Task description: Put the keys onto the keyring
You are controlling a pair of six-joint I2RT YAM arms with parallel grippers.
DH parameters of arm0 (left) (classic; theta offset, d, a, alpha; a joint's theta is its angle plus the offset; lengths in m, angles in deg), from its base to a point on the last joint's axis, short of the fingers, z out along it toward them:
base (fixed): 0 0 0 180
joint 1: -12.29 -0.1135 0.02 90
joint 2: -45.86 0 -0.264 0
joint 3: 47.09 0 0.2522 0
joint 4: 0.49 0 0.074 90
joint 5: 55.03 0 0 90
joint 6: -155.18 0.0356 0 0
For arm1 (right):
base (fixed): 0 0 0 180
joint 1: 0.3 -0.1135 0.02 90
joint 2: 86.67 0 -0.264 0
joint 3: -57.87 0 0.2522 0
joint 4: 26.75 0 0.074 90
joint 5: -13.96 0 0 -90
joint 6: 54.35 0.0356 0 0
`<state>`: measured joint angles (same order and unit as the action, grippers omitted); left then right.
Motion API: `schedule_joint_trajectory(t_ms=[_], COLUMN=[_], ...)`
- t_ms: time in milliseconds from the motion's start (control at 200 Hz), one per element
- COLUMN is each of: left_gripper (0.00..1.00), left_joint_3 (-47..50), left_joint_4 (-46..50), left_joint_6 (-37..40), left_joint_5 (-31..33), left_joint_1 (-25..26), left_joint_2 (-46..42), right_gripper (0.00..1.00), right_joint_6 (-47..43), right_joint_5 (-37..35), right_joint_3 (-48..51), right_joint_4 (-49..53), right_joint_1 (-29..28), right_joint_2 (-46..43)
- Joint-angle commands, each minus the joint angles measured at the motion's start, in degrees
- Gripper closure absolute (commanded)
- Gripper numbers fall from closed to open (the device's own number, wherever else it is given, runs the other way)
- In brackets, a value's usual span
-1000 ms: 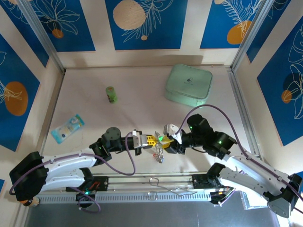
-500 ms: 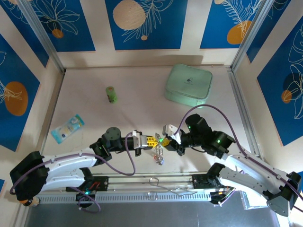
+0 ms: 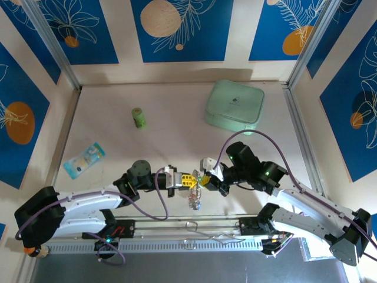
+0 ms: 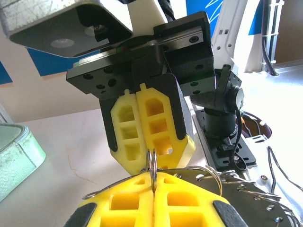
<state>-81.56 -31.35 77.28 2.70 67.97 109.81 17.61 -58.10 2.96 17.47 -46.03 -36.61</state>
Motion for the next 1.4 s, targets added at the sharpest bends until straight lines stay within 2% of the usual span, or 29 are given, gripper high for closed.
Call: schedule_joint_trajectory(t_ms=[0, 50, 135, 220, 335, 575, 735, 890, 990, 1080, 1125, 1210, 1395], left_gripper=[1.00, 1.00, 1.00, 1.00, 1.00, 1.00, 1.00, 1.00, 1.00, 1.00, 1.00, 0.80, 0.79], left_joint_3=[-0.7, -0.8, -0.8, -0.8, -1.0, -1.7, -1.8, -1.8, -1.8, -1.9, -1.8, -1.6, -3.3], left_joint_4=[-7.4, -6.3, -4.7, -3.7, -3.3, -2.1, -2.0, -2.0, -2.7, -2.9, -2.6, -0.1, 9.7], left_joint_6=[0.2, 0.7, 1.3, 1.3, 1.2, 1.1, 0.9, 0.9, 0.5, 0.1, 0.0, 0.2, 1.2], left_joint_5=[-4.2, -3.4, -2.1, -1.4, -1.5, -1.6, -1.4, -1.4, -1.4, -0.9, 0.8, 4.3, 7.0], left_joint_1=[0.5, 0.5, 0.5, 0.5, 0.6, 0.6, 0.6, 0.7, 0.7, 0.6, 0.7, 0.6, 0.7], left_joint_2=[-0.4, -0.4, -0.4, -0.4, -0.2, 0.0, 0.0, -0.2, -0.2, -0.4, -0.5, -1.3, -3.2], right_gripper=[0.91, 0.78, 0.68, 0.68, 0.64, 0.63, 0.67, 0.82, 0.88, 1.00, 1.00, 1.00, 1.00], right_joint_6=[-1.0, -1.1, -1.5, -1.7, -1.0, -0.7, -1.9, -2.8, -4.0, -5.2, -5.9, -7.1, -10.7], right_joint_5=[-0.1, -0.6, -1.2, -1.3, 2.3, 1.5, -0.5, -2.1, -2.7, -3.4, -3.6, -4.5, -6.1], right_joint_3=[-1.4, -1.7, -2.0, -2.4, -1.2, -1.7, -1.8, -2.4, -2.9, -3.3, -3.6, -4.3, -7.2], right_joint_4=[3.0, 3.4, 3.3, 1.2, -4.1, -6.2, -7.0, -6.3, -5.1, -4.3, -4.1, -3.2, 0.7], right_joint_1=[0.4, 0.6, 0.8, 0.8, 0.4, -1.6, -3.0, -3.0, -3.0, -3.2, -3.2, -3.2, -3.1], right_joint_2=[0.2, -0.3, -2.5, -5.7, -9.9, -6.7, -3.8, -2.3, -1.6, -1.2, -1.2, -1.5, -0.7])
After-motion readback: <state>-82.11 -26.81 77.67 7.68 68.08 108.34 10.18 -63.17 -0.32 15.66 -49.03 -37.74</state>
